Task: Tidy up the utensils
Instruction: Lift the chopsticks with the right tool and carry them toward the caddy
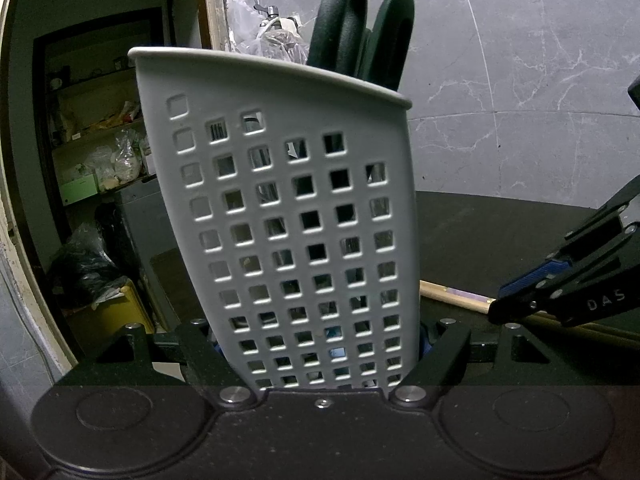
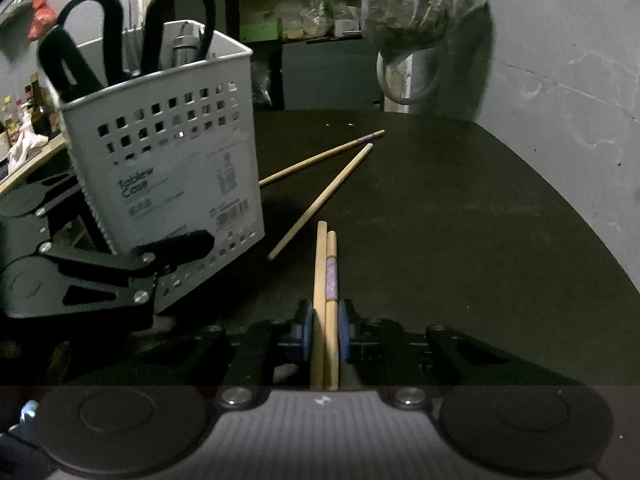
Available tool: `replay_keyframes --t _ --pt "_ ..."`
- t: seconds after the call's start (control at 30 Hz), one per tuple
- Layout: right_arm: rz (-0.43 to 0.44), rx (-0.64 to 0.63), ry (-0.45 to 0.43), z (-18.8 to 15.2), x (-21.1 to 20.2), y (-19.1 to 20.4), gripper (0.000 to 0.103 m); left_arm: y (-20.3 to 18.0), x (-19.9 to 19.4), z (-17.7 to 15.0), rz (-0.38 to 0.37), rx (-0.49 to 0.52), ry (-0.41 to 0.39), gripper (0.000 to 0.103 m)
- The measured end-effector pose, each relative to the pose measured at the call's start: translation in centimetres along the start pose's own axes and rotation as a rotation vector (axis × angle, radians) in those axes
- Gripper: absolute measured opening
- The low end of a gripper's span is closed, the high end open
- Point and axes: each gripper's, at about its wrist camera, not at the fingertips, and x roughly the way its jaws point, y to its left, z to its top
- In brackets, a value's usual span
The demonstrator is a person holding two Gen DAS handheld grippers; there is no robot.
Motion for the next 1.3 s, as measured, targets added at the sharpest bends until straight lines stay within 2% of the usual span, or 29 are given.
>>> replay_keyframes --t 0.07,0.1,0.13,0.17,0.27,0.37,0.47,0.53,0.67,0.87,1.1,1.3 --pt "0.010 -0.009 0.009 0.2 0.1 -0.2 0.017 0.0 0.0 0.0 0.000 0.000 0.000 0.079" --pt "0.014 -0.009 0.018 0.4 0.1 -0.3 0.023 0.0 0.0 0.0 0.000 0.001 0.000 0.079" --pt "0.017 -0.007 0.027 0.6 0.2 -0.4 0.038 0.0 0.0 0.0 0.000 0.000 0.000 0.079" --pt "0.024 -0.008 0.037 0.8 0.3 -0.5 0.041 0.0 0.0 0.0 -0.001 -0.001 0.000 0.079" --pt "0.029 -0.040 0.063 1.5 0.9 -0.4 0.041 -0.1 0.0 0.0 -0.001 0.002 0.001 0.079" --pt "0.048 -0.061 0.100 2.4 1.4 -0.3 0.040 -0.1 0.0 0.0 -0.001 0.001 0.002 0.079" --pt "0.068 -0.088 0.146 3.2 1.8 -0.3 0.034 -0.1 0.0 0.0 -0.001 0.000 0.001 0.079" --pt "0.093 -0.099 0.190 3.9 1.9 -0.4 0.016 -0.1 0.0 0.0 -0.001 -0.003 0.000 0.079" --pt "0.120 -0.095 0.261 5.1 2.5 -0.7 0.015 0.0 -0.1 0.0 -0.004 -0.004 0.000 0.079" --pt "0.115 -0.146 0.308 5.9 2.8 -0.1 0.016 0.2 -0.1 0.0 -0.009 -0.008 -0.001 0.079" --pt "0.125 -0.151 0.356 6.6 3.4 -0.4 0.017 0.3 0.2 -0.1 -0.012 -0.010 0.003 0.079" --pt "0.124 -0.159 0.406 7.3 4.0 -0.2 0.013 0.4 0.4 0.0 -0.016 -0.012 0.007 0.079"
